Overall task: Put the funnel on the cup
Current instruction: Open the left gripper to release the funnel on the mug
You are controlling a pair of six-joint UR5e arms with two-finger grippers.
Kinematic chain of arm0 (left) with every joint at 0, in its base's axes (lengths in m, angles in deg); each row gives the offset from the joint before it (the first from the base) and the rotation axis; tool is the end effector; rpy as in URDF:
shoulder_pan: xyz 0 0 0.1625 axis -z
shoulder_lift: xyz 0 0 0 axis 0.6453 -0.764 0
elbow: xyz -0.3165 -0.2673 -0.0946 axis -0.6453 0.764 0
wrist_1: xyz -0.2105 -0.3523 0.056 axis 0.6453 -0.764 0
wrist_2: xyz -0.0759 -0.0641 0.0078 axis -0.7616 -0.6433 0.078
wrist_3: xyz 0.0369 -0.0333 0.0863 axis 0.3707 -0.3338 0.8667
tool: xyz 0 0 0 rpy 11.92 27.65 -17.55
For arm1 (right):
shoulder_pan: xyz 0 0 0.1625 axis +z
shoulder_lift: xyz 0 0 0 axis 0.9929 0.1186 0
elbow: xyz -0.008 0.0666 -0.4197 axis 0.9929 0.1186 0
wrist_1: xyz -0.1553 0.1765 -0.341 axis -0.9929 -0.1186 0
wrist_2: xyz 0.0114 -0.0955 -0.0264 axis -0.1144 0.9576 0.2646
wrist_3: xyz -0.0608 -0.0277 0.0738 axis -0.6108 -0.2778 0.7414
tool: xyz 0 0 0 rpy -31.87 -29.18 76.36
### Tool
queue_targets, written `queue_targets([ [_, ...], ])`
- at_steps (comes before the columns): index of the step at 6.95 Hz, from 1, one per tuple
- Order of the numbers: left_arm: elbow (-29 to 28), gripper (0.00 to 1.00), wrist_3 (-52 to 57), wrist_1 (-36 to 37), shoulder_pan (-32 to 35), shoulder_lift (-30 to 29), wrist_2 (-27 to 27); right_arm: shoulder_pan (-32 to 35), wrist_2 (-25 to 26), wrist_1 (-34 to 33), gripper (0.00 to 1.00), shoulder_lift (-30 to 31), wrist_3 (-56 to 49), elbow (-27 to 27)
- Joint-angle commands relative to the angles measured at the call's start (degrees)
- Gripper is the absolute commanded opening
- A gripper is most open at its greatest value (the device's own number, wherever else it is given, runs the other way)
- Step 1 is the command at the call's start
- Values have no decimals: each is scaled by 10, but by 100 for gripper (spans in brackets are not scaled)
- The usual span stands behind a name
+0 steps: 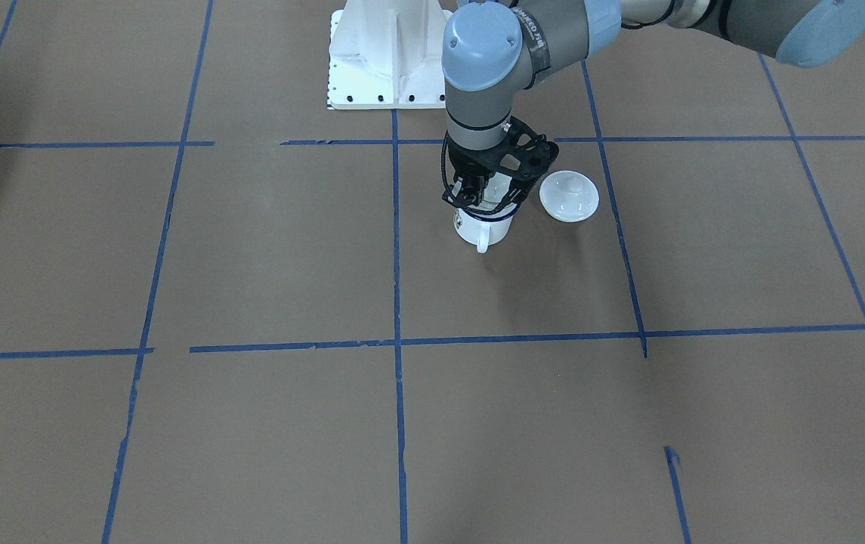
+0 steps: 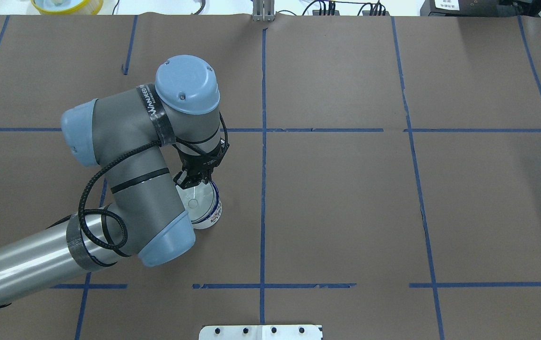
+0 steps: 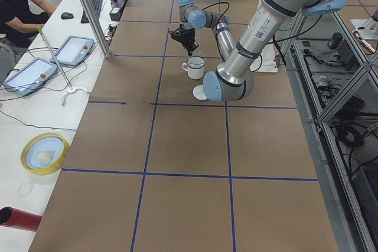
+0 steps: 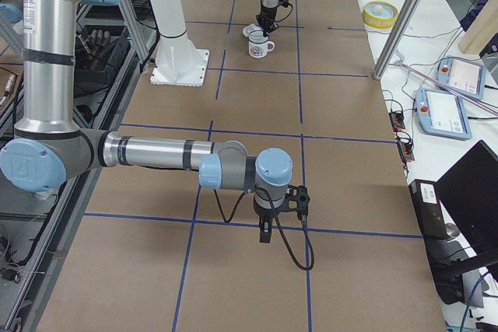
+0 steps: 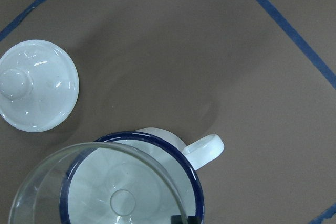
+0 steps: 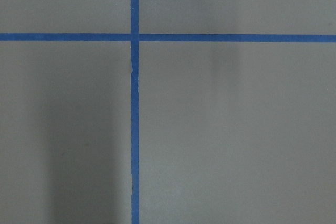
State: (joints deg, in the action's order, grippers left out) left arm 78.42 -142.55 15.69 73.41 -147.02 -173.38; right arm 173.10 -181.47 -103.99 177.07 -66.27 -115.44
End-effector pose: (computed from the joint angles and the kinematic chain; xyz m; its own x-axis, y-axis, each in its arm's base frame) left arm 0.5025 -0.4419 0.1712 0.5208 -0.7542 -0.4000 0.5568 0.6553 -0.5105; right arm 0.0670 -0.4451 0.6700 0.7522 0.0160 0.6588 -0.0031 0.9998 -0.0208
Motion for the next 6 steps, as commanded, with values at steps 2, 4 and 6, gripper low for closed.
queue_targets([
  [2, -13, 0, 16, -10, 0, -4, 6, 0, 0, 0, 100, 0, 0, 0],
  [4, -20, 17, 16, -14, 0, -8, 6, 0, 0, 0, 100, 0, 0, 0],
  [6, -19, 99, 17, -14, 0, -8, 8, 0, 0, 0, 100, 0, 0, 0],
])
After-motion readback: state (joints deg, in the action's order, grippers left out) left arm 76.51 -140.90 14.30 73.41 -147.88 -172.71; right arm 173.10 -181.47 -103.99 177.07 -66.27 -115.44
